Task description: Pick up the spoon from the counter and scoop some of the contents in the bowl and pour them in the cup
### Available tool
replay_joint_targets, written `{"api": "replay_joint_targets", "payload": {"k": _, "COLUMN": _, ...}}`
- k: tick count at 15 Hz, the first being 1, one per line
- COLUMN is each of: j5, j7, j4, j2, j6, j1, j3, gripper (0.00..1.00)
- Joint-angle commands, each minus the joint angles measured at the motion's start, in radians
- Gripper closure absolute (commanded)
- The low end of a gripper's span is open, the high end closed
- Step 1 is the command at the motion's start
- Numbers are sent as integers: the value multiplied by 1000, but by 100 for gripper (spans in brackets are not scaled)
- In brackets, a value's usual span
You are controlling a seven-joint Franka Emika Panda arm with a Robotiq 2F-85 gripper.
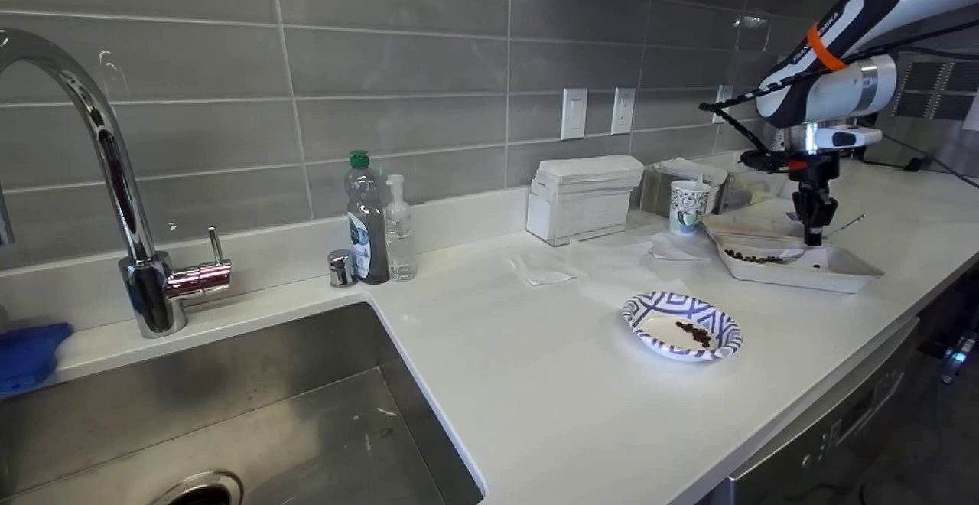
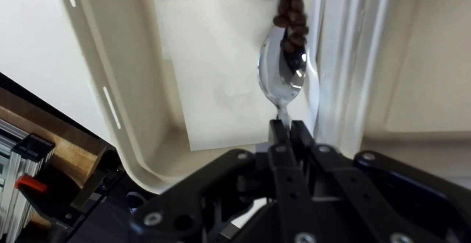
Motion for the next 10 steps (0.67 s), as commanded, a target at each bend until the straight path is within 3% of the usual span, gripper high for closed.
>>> {"api": "replay_joint_targets", "payload": {"k": 1, "j5": 36, "j7": -16, "j4": 7, "j2": 5, "j6": 14, "j1": -1, "j3": 11, "gripper": 98}}
{"api": "replay_joint_targets", "payload": {"k": 10, "j5": 64, "j7": -24, "j4": 14, "j2": 18, "j6": 46, "j1": 1, "j3": 28, "gripper": 98}}
